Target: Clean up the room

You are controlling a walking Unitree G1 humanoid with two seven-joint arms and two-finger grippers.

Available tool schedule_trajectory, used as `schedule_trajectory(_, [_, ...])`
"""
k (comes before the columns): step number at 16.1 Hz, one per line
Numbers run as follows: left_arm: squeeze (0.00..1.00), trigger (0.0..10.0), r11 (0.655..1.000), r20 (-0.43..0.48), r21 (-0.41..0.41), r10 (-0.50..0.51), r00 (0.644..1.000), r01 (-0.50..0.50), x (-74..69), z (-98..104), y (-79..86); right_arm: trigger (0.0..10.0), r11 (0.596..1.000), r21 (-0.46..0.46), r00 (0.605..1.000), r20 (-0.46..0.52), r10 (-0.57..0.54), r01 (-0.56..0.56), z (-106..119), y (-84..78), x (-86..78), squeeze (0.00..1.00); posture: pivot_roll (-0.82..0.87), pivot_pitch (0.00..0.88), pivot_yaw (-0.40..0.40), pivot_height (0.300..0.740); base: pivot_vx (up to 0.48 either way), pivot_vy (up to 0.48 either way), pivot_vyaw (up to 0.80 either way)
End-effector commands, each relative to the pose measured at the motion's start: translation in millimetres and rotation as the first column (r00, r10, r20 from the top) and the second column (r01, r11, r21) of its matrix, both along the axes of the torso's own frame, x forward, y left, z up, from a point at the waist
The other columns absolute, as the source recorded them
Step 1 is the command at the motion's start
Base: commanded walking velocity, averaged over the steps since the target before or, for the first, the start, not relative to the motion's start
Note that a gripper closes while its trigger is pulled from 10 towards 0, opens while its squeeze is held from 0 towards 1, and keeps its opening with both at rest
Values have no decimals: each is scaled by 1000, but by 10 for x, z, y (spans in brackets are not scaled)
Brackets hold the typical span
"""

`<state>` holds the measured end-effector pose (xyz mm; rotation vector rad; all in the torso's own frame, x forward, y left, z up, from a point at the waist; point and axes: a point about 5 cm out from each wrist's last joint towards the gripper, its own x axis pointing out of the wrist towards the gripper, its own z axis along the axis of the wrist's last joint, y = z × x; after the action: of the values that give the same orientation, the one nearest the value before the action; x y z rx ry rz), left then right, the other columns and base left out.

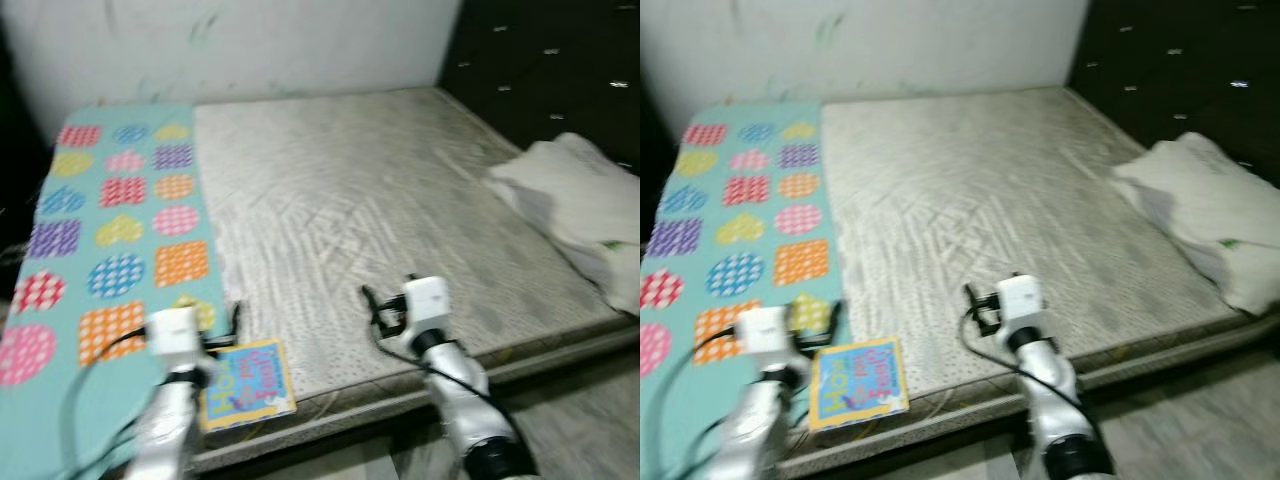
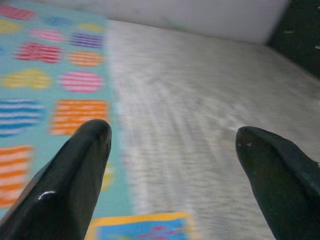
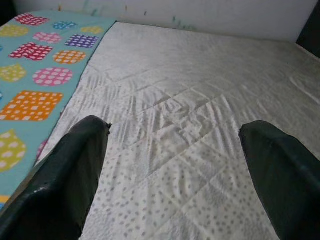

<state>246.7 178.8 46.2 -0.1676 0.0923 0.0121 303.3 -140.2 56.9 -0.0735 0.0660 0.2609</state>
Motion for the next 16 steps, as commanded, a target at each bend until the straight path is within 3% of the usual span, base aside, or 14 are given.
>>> schedule_trajectory(1, [0,10000,1000,3,14,25,1000,-25,-115,8,98,10000,1000,13,1000,13,-25,25,47,-138,-38,0,-49,0,-32,740,0,0,0])
schedule_trajectory(3, [0,10000,999,-7,27,31,1000,-31,-283,6,173,10000,998,10,998,23,-55,55,90,-330,-139,0,-46,0,-37,740,0,0,0])
schedule_trajectory(5, [0,10000,999,-21,37,29,999,-28,-367,-8,168,10000,998,10,998,9,-67,67,79,-411,-214,0,-47,0,-41,740,0,0,0])
schedule_trajectory(10, [0,10000,999,9,51,17,1000,-17,-416,186,153,10000,998,30,999,-23,-50,50,130,-335,-305,0,-37,0,-60,740,0,0,0])
schedule_trajectory(13, [0,10000,998,35,54,31,999,-33,-421,348,146,10000,996,63,997,-41,-62,65,220,-316,-288,0,-21,0,-78,740,0,0,0])
schedule_trajectory(14, [0,10000,997,42,60,45,998,-47,-426,394,146,10000,985,130,991,-80,-107,116,238,-337,-272,0,-22,2,-81,740,0,0,0])
schedule_trajectory(16, [0,10000,997,47,47,65,997,-67,-398,435,148,10000,986,118,991,-74,-108,116,291,-330,-231,0,-29,19,-92,740,0,0,0])
